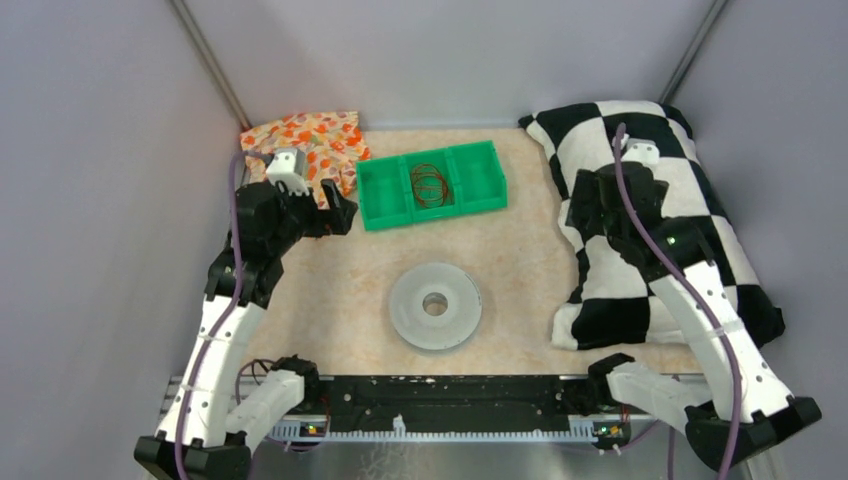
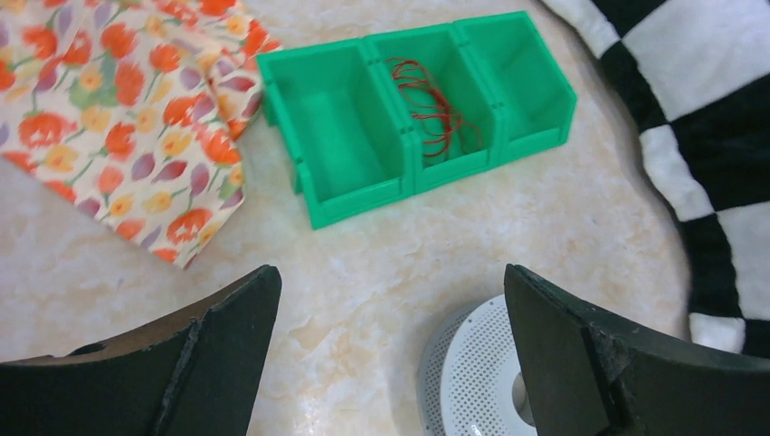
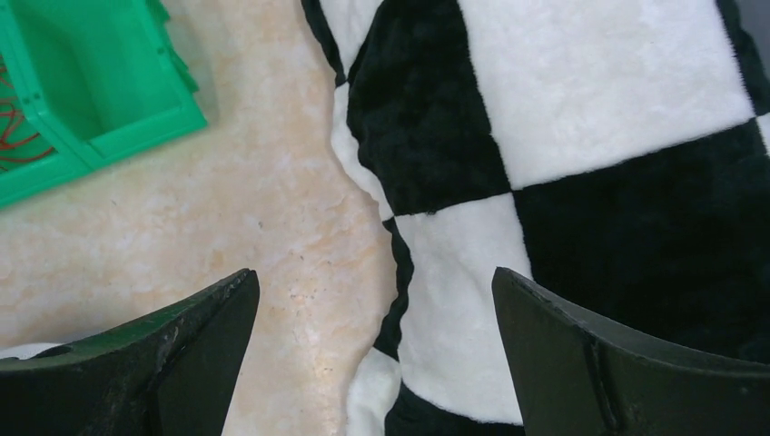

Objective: Wrap the cables

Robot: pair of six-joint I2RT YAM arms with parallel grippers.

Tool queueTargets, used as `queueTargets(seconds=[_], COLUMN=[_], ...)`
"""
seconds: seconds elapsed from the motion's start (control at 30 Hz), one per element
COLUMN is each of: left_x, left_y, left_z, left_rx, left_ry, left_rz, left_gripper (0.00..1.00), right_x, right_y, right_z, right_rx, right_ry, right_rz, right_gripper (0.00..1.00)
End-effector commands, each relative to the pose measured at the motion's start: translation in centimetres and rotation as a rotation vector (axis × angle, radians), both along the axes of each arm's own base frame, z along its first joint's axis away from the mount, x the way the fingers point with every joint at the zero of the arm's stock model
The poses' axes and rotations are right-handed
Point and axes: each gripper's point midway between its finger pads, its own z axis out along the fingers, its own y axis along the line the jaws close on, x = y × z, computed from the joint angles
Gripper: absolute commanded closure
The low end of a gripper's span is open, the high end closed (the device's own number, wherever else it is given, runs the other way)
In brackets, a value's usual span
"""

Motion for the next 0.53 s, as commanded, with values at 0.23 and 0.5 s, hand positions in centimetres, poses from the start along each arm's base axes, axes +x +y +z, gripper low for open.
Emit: queueTargets(seconds=[0.23,0.5], left_x=[-1.0,-1.4], left_y=[2.8,4.1], left_z=[-2.1,-2.3], left_rx=[-0.051,-0.048], left_ry=[0.11,0.093], left_rz=[0.214,0.29], left_gripper=[0.01,0.01], right_x=[-1.0,-0.8], right_y=[-1.8,-1.4], right_z=[2.1,2.2], right_rx=[0.006,0.034], right_ry=[-0.121,-0.152], right_rz=[-0.071,-0.06], right_gripper=[0.01,0.01])
